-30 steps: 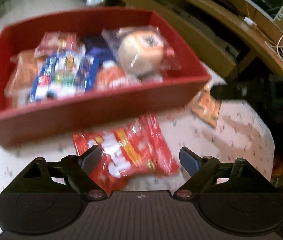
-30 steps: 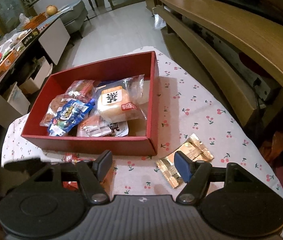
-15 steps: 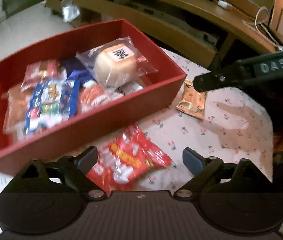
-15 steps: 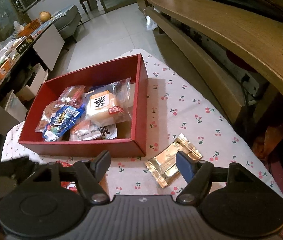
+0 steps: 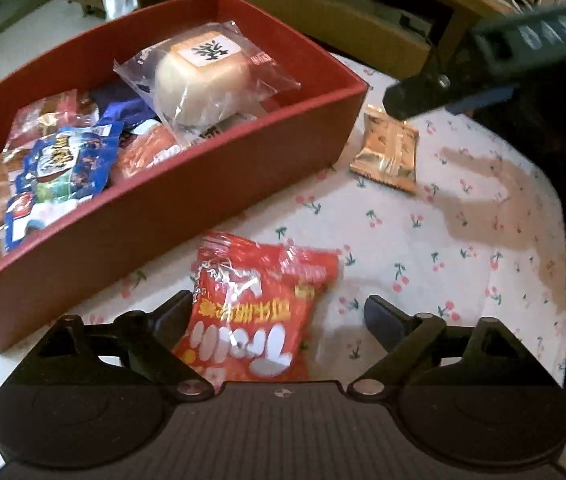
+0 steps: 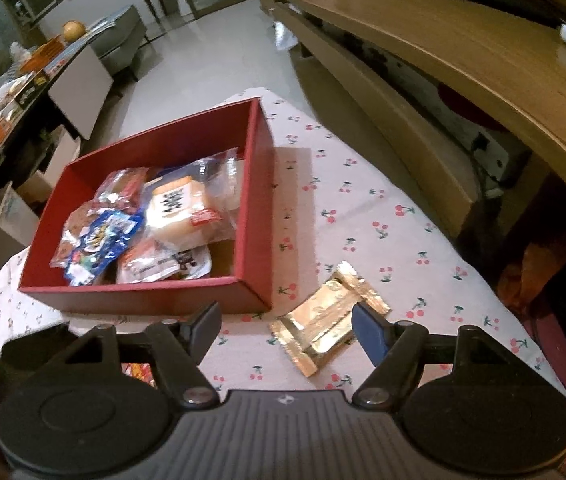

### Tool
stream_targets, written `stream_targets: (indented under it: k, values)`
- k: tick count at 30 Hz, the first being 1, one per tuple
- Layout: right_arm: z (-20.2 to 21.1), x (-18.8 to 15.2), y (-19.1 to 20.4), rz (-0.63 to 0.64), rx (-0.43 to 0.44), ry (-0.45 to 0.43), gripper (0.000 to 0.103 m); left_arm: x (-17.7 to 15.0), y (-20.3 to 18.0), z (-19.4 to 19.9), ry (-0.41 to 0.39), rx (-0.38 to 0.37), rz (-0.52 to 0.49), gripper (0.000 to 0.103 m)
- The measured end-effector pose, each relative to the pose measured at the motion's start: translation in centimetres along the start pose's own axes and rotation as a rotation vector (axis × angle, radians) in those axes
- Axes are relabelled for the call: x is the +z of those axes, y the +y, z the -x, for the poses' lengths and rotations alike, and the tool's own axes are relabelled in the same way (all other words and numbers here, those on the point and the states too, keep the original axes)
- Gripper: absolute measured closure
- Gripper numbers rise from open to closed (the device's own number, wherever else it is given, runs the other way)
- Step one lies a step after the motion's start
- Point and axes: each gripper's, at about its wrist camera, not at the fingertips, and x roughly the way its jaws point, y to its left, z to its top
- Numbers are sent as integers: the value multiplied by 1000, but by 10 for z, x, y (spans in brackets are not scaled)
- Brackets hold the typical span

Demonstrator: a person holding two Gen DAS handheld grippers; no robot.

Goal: Organize snacks
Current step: 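Withdraw both tools from the tray toward the red candy bag and gold wafer pack, then grasp the red candy bag with left tool while right tool grasps the gold wafer pack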

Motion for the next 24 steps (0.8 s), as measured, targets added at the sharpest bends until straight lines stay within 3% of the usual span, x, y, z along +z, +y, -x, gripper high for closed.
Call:
stream_targets:
  k: [4, 8, 11, 18, 20, 24]
  values:
    - [-12, -1, -9, -50, -18, 38, 20, -1, -5, 2, -8, 20, 32, 24]
    - [-28, 1, -20, -166, -6, 75, 20, 7, 12, 2, -23, -14, 159, 19]
    - [-38, 3, -21, -221, 8, 89, 20, 12, 20, 1, -28, 7, 211, 16]
    - [-54, -3, 3, -81, -90, 100, 21, 15, 3, -8, -27, 78, 151, 13]
    - [-58, -5, 14, 14, -165, 80, 31, 14, -2, -10, -21, 85, 137, 13]
    - [-55, -8, 17, 79, -175, 83, 43, 10, -4, -10, -19, 78, 130, 13]
